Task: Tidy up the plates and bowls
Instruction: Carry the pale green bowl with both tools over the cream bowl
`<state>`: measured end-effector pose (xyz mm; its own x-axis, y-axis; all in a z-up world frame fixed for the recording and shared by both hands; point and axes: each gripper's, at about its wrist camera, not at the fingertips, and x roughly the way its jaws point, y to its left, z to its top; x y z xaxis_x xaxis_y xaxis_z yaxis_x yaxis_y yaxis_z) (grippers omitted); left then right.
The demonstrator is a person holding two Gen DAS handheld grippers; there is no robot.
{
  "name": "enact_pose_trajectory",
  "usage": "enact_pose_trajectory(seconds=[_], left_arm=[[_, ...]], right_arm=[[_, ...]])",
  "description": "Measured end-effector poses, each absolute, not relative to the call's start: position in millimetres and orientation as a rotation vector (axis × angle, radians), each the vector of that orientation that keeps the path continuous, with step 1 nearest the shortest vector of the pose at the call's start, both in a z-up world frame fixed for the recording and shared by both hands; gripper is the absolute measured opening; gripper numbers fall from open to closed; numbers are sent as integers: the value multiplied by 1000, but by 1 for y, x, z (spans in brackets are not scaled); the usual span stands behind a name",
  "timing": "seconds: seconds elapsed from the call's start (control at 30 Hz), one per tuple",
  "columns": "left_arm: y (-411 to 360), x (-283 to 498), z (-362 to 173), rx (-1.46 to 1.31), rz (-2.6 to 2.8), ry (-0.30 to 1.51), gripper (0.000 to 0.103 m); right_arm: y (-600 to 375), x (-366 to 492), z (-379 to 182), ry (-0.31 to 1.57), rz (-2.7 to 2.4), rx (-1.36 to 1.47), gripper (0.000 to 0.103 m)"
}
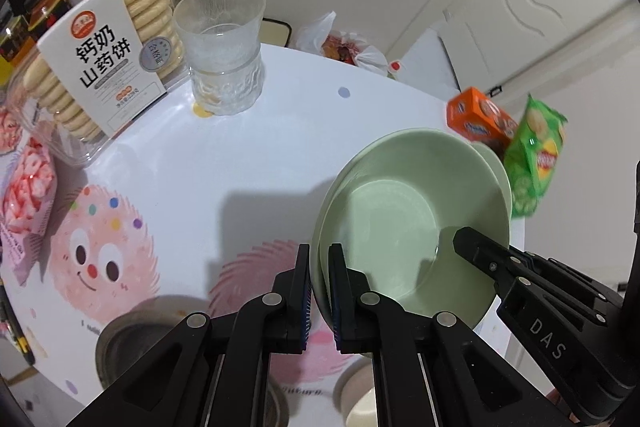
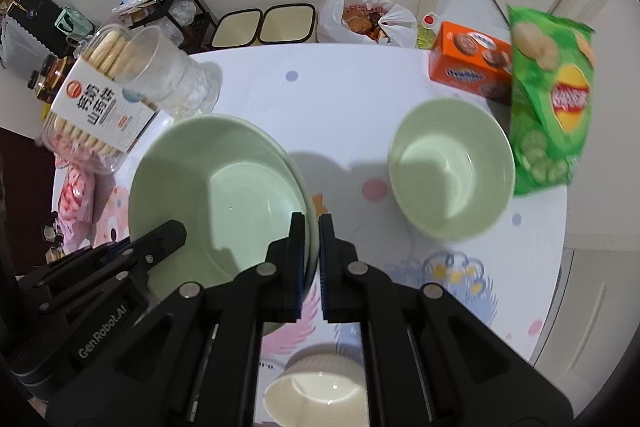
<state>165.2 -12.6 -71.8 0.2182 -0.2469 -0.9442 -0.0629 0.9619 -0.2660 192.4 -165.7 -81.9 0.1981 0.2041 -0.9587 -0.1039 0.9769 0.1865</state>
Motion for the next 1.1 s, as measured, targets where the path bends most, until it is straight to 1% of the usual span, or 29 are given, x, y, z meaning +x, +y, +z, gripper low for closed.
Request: enact_pose_trajectory(seconds=[0.33,0.63,1.1], left_arm=[[-31,112,-58,-169,-173,1325,8],[-49,72,-47,-83,-245,1301,8],[-71,37,-68,-31,-317,1359,8]], right_arm=[[-172,129,-66,1300,179,82,8],[-191,79,-58,1260,149,145,9],[-216,29,-75,1293,97,238,10]])
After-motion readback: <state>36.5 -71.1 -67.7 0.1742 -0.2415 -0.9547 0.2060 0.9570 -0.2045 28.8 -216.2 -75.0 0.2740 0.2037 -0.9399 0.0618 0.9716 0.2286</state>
